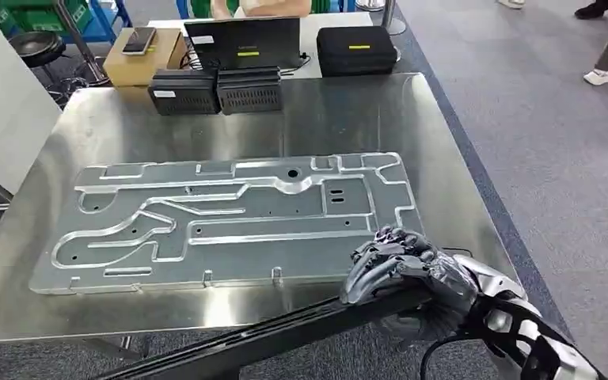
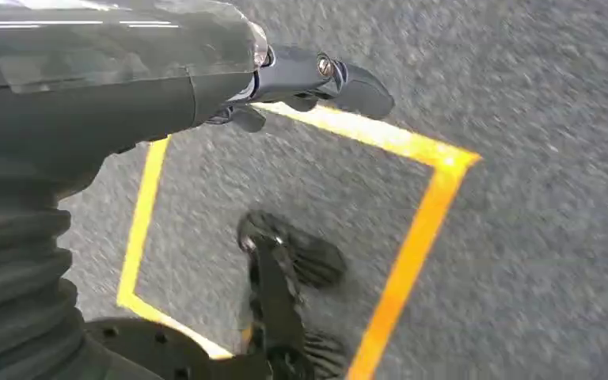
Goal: Take the parts from the cabinet and place them on the table.
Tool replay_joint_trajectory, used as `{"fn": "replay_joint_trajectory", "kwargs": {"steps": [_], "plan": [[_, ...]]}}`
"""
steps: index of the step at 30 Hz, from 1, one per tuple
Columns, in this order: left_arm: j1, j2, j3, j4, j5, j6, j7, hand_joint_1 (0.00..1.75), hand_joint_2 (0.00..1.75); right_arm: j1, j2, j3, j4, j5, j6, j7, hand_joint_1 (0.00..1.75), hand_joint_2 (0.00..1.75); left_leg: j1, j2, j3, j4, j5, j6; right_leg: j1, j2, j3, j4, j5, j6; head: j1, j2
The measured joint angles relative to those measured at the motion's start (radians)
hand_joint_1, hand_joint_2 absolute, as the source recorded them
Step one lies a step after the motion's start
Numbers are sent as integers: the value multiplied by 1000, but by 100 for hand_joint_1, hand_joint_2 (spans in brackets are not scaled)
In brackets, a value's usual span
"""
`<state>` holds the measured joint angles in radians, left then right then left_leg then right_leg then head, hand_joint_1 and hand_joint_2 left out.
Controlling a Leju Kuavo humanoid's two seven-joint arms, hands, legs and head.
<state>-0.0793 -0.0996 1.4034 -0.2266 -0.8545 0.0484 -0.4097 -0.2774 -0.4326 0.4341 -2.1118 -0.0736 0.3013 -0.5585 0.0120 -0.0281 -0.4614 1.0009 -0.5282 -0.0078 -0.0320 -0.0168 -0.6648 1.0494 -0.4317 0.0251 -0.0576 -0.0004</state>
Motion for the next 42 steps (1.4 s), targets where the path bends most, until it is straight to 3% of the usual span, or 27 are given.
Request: {"fn": "replay_joint_trajectory", "kwargs": {"steps": [1,3,5,6,8,9,10,11,12,14,16,19,20,21,22,24,28,30,31,32,33,34,35,37,39,40,42], "plan": [[-2,1,0,0,4,0,1,0,175,-1,0,-2,-1,4,-19,2,171,175,-2,3,-10,2,-11,-9,1,1,-2,14,10,-17,-1,0],[-1,2,1,0,6,0,1,0,175,-5,0,-7,-4,5,-36,4,171,175,-2,7,2,5,-19,-17,3,7,0,19,6,-30,0,0],[-8,2,1,0,8,0,0,0,175,-18,-1,-12,-5,8,-52,19,171,175,1,13,-11,42,-25,-24,1,7,12,14,-1,-40,0,0],[-10,2,1,0,6,-1,-1,0,175,-37,-1,-14,1,9,-64,44,171,175,1,18,-42,97,-45,-29,2,7,13,13,-4,-45,0,0],[-14,4,0,0,-5,-5,-3,0,175,-121,1,-20,78,16,-83,74,171,175,0,20,-137,249,-113,-35,7,11,14,13,-8,-51,0,0],[-16,6,0,0,-6,-8,-3,0,175,-179,7,-28,144,31,-88,75,171,175,0,20,-183,309,-131,-34,11,15,15,14,-10,-53,0,0],[-17,8,-2,0,-6,-13,-6,0,175,-230,9,-40,234,63,-96,65,171,175,-2,20,-210,327,-123,-30,14,17,18,14,-11,-55,0,0],[-19,8,-2,0,-6,-18,-13,0,175,-270,10,-47,316,112,-104,52,171,175,-4,20,-212,295,-89,-22,19,17,23,14,-14,-56,0,0],[-21,9,-3,0,-7,-21,-17,0,175,-301,10,-45,370,153,-113,45,171,175,-10,20,-196,231,-39,-12,24,15,28,13,-16,-56,0,0],[-23,15,-5,0,-7,-30,-29,0,175,-348,8,-26,479,243,-133,39,171,175,-26,20,-139,55,74,23,34,9,39,12,-21,-58,0,0],[-30,19,-6,-1,-8,-35,-37,0,175,-364,8,-4,549,292,-149,39,171,175,-34,24,-144,31,49,39,24,2,41,-2,-13,-48,0,0],[-26,27,-8,-2,-11,-35,-53,0,175,-401,15,50,662,370,-176,45,171,175,-42,22,-139,13,85,47,21,-6,47,-16,-9,-32,0,0],[-29,27,-9,-2,-12,-35,-56,0,175,-411,15,74,700,395,-185,44,171,175,-24,22,-116,-21,107,44,28,-6,50,-17,-12,-28,0,0],[-31,26,-10,-2,-13,-35,-59,0,175,-421,18,89,735,412,-198,38,171,175,-26,18,-107,-36,115,42,25,-1,48,-3,-25,-24,0,0],[-33,26,-10,-2,-14,-35,-67,0,175,-438,23,110,783,437,-210,31,171,175,-24,17,-105,-39,119,49,24,4,28,46,-57,-23,0,0],[-35,26,-10,-2,-15,-35,-76,0,175,-454,33,145,862,466,-226,21,171,175,-24,11,-106,-37,119,48,16,7,-35,183,-116,-17,0,0],[-35,25,-10,-2,-15,-35,-77,0,175,-455,34,148,870,467,-228,19,171,175,-24,11,-106,-37,118,48,16,7,-41,195,-121,-16,0,0],[-33,24,-10,-2,-16,-35,-84,0,175,-456,45,177,932,477,-238,7,171,175,-23,8,-107,-36,117,48,13,7,-72,254,-136,-11,0,0],[-31,22,-11,-2,-16,-36,-90,0,175,-456,57,203,991,486,-242,-8,171,175,-22,0,-109,-26,112,44,5,5,-62,222,-92,-3,0,0],[-29,20,-11,-2,-16,-39,-98,0,175,-486,86,231,1071,487,-249,-23,171,175,-18,-2,-111,6,87,31,1,-1,48,5,-5,-1,0,0],[-31,21,-11,-2,-16,-39,-102,0,175,-497,102,244,1099,487,-251,-27,171,175,-23,-1,-120,16,82,24,10,-5,54,-9,-16,-4,0,0],[-29,21,-11,-2,-16,-39,-103,0,175,-500,108,248,1110,487,-253,-27,171,175,-22,-2,-129,15,82,18,9,1,50,-1,-17,-16,0,0],[-29,21,-11,-2,-16,-39,-104,0,175,-501,116,252,1118,487,-256,-29,0,0,-20,-1,-126,19,81,14,11,1,48,-5,-18,-19,0,0],[-25,21,-11,-2,-16,-42,-111,0,175,-513,128,260,1140,483,-254,-30,0,0,-20,0,-123,17,76,4,8,3,53,-11,-17,-32,0,0],[-28,21,-11,-2,-16,-40,-119,0,175,-521,129,274,1155,475,-254,-33,0,0,-18,9,-144,71,38,-11,7,-7,58,-15,-18,-42,0,0],[-29,21,-11,-2,-16,-32,-121,0,0,-521,129,280,1161,468,-254,-37,0,0,-15,11,-183,148,-2,-17,8,-10,58,-15,-18,-43,0,0],[-24,21,-11,-2,-16,-21,-125,0,0,-520,128,284,1172,456,-258,-41,0,0,-11,13,-261,300,-61,-25,10,-13,58,-15,-19,-45,0,0]]}}
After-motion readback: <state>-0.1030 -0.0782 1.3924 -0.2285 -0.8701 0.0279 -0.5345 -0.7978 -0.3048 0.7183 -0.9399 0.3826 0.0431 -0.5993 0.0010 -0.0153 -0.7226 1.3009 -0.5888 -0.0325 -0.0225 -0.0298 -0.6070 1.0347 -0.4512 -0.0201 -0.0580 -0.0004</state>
